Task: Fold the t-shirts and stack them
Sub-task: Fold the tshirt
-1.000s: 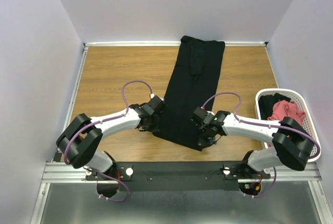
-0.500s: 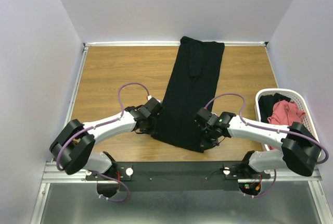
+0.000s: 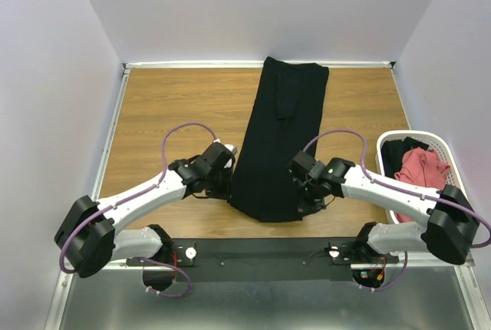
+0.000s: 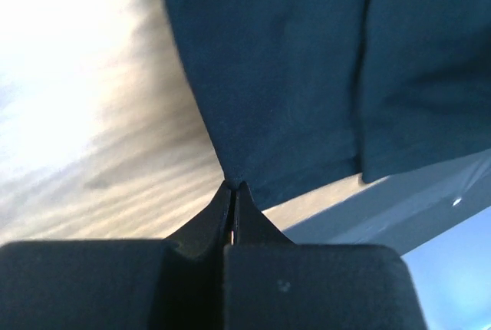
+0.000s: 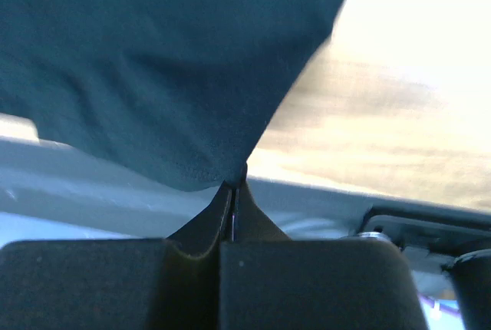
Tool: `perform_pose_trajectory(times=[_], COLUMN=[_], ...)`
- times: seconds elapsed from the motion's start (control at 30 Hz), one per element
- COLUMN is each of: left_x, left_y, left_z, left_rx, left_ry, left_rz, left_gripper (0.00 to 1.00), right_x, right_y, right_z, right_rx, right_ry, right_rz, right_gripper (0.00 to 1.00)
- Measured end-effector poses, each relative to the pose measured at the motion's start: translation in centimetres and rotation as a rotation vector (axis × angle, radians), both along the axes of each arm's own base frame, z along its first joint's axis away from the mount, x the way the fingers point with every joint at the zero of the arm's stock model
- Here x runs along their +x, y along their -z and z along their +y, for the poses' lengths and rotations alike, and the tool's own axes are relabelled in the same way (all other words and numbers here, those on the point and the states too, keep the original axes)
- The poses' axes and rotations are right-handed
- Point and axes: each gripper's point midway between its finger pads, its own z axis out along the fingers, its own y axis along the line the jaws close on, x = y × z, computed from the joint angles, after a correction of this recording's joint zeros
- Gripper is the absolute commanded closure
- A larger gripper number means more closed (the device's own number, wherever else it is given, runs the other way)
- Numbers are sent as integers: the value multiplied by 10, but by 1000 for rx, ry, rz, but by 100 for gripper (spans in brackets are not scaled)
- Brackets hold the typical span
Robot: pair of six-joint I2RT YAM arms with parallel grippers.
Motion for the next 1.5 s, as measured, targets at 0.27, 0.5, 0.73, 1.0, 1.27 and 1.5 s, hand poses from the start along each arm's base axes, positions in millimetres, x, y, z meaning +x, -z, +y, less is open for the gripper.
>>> perform_pose_trajectory(times=[0.27, 0.5, 0.73, 1.0, 1.27, 1.5], left_x=[89, 171, 236, 269, 285, 290], left_y=[-38, -70, -66, -30, -24, -6], left_z=[-17, -23, -50, -58, -48, -49], left_rx=[-42, -64, -61, -18, -23, -15], left_ry=[-75, -113, -74, -42, -74, -72], left_rz=[-116, -253, -332, -330, -352, -342], left_gripper=[100, 100, 100, 100, 100, 100], right_x=[98, 177, 219, 248, 274, 285], right_y=[-38, -59, -40, -30, -27, -13], right_z=[-19, -47, -74, -80, -76, -77], right_rx=[-57, -153, -242, -270, -266, -275], right_ry=[111, 154, 171, 165, 147, 149], right_rz=[-204, -332, -365, -415, -465, -467], right_gripper=[99, 99, 100, 100, 99, 99])
